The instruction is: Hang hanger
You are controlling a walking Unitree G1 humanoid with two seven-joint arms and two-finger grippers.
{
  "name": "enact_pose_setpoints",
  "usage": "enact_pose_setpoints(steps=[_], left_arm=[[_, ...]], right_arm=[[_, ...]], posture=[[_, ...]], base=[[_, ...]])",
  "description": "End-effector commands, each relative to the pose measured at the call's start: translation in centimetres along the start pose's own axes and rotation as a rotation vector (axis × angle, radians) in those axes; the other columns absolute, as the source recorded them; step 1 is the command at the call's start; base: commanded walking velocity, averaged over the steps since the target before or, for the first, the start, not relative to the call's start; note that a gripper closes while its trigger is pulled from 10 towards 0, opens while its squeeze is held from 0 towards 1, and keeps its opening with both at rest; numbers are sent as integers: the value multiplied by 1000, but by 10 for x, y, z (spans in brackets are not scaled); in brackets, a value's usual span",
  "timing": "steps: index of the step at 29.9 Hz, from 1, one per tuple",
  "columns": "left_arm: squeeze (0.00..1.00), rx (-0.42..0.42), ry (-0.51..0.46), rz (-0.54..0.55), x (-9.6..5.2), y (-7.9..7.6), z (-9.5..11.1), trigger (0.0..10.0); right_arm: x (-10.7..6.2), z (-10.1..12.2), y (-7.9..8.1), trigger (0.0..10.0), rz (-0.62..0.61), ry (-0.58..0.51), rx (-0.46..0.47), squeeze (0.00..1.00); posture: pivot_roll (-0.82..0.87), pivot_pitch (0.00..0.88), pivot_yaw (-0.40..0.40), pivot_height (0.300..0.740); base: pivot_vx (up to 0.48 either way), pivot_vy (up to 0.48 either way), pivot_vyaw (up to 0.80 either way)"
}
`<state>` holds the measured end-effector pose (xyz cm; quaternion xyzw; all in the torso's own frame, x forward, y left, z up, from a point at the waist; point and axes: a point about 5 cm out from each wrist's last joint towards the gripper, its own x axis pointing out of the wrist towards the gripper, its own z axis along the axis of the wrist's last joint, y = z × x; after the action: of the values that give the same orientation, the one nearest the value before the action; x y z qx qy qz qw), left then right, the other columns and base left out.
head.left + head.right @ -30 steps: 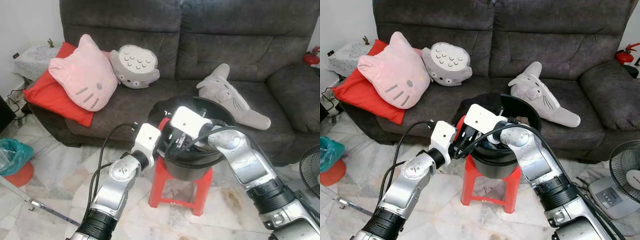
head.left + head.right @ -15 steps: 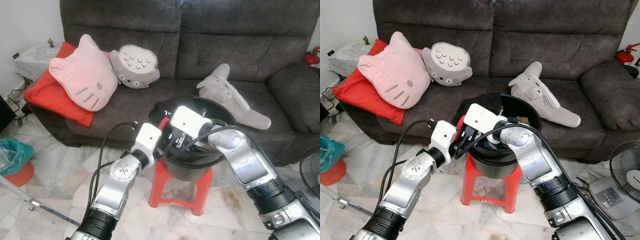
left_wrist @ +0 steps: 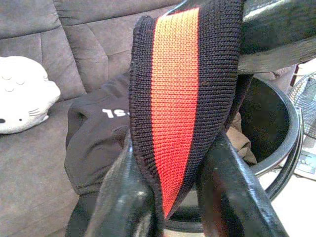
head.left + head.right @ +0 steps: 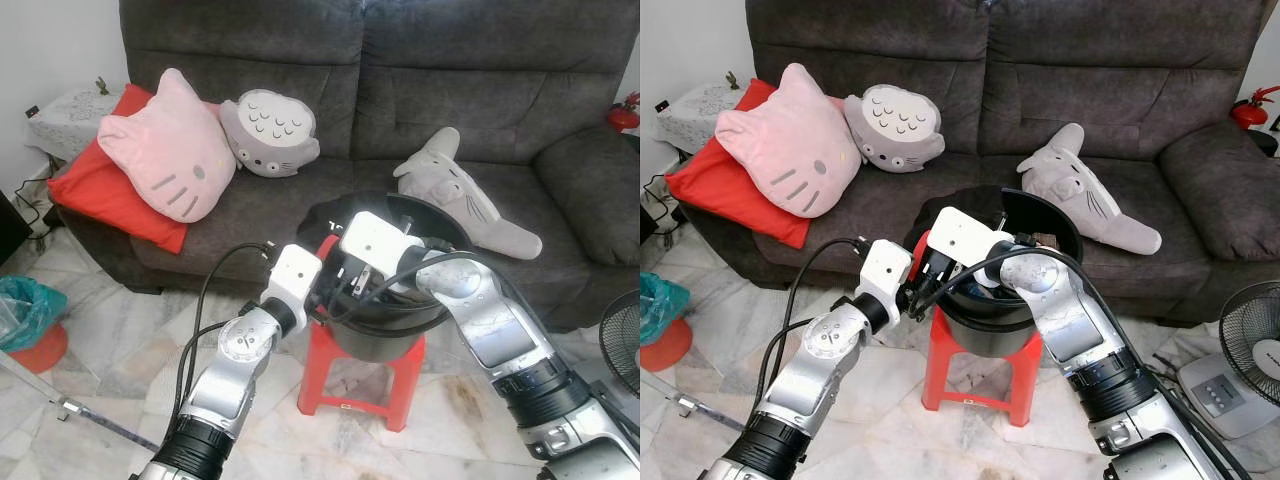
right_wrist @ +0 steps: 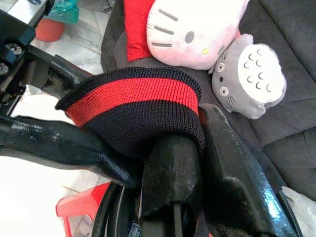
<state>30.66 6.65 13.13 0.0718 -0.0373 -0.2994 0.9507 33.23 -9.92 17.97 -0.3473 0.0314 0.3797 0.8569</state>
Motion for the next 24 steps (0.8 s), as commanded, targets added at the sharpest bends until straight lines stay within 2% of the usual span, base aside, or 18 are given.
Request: enact_pose_setpoints(steps=[1,24], left_arm=[[0,12,-8,-3,1,3,2,0],[0,38,-8,-15,-4,6,0,0]], right_arm=[[-2,4,-3,10000,-13,-19,-5,0],[-4,-3,2,10000,-26,-5,9,12]], posture=[[-77,0,-9,740],[-76,0,-3,740]], base=[[0,0,0],[0,0,0]])
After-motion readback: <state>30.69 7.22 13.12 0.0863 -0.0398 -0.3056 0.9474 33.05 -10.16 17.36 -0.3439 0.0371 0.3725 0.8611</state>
